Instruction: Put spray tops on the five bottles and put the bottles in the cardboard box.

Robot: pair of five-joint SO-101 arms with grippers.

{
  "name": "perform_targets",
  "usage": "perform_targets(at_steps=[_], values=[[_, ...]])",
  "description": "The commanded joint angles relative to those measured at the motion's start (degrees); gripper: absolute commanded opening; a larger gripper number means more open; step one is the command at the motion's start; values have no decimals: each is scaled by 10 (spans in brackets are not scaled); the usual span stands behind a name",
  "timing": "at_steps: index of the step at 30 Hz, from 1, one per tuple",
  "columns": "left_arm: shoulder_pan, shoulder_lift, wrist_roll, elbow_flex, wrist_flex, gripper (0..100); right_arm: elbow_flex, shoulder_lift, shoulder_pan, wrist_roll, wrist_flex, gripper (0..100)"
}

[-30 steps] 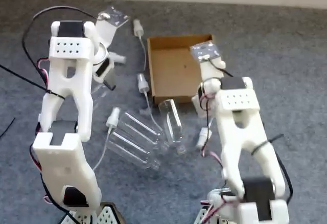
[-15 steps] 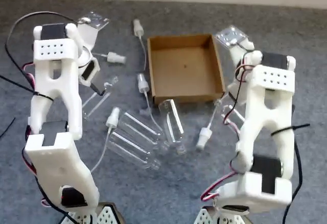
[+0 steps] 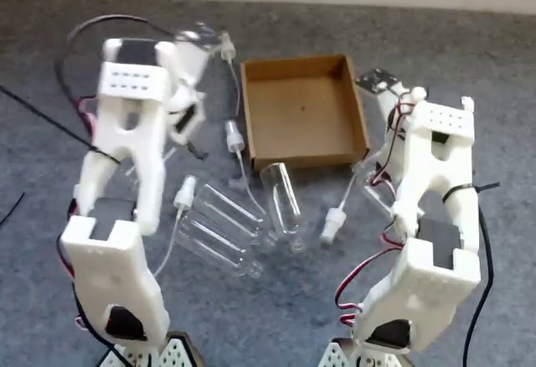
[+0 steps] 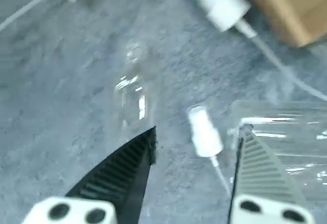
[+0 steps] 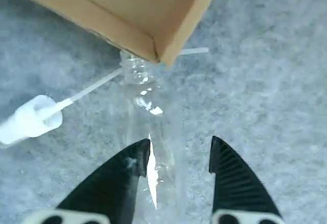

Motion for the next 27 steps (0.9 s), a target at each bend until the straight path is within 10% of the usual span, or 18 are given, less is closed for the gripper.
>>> perform_targets(at_steps=[1, 27], values=[[58, -33, 16, -3, 8, 238, 2, 6, 6, 7, 0, 152], [133, -34, 55, -51, 18, 238, 62, -51, -39, 3, 10, 152]])
